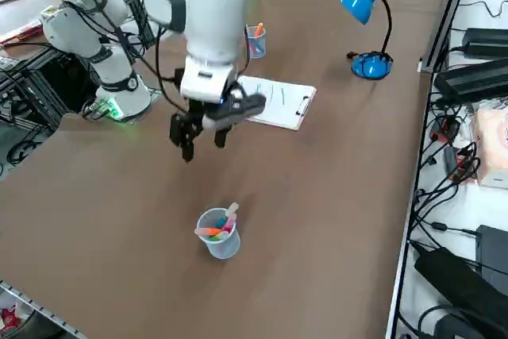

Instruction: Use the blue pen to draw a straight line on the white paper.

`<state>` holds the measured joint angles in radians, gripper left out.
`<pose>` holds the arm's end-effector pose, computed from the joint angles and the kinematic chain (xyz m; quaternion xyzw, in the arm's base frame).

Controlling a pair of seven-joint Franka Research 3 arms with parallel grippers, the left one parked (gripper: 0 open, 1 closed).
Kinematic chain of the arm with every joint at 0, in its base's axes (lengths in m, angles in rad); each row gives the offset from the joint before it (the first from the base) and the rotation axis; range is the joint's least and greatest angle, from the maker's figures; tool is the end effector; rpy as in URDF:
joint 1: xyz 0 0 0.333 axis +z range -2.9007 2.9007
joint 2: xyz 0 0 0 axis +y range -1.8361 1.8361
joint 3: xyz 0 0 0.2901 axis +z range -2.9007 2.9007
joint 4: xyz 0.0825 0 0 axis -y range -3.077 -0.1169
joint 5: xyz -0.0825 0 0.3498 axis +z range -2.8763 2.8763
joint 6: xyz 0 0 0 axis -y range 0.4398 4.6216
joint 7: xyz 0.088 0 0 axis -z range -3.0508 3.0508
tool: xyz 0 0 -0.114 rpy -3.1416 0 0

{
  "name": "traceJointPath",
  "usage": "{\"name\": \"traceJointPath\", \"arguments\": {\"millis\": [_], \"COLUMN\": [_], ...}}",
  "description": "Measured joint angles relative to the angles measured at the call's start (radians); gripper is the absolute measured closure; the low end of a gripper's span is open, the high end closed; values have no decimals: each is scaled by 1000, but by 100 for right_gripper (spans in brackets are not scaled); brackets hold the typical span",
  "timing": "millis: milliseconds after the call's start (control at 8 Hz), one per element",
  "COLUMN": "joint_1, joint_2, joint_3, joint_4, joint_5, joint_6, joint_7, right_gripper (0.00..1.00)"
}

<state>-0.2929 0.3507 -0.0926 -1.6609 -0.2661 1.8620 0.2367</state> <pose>0.5495 -0.2416 0.3808 0.9539 -0.2553 -0.0839 0.1339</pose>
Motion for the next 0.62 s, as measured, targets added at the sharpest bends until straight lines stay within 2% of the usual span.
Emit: {"name": "traceJointPath", "arguments": {"millis": [250,500,625], "joint_1": [-35,-41,-41], "joint_2": [86,185,228], "joint_3": [0,1,4], "joint_4": [83,194,239], "joint_5": [29,46,70], "joint_6": [11,11,12], "joint_7": [35,54,74], "right_gripper": [10,16,15]}}
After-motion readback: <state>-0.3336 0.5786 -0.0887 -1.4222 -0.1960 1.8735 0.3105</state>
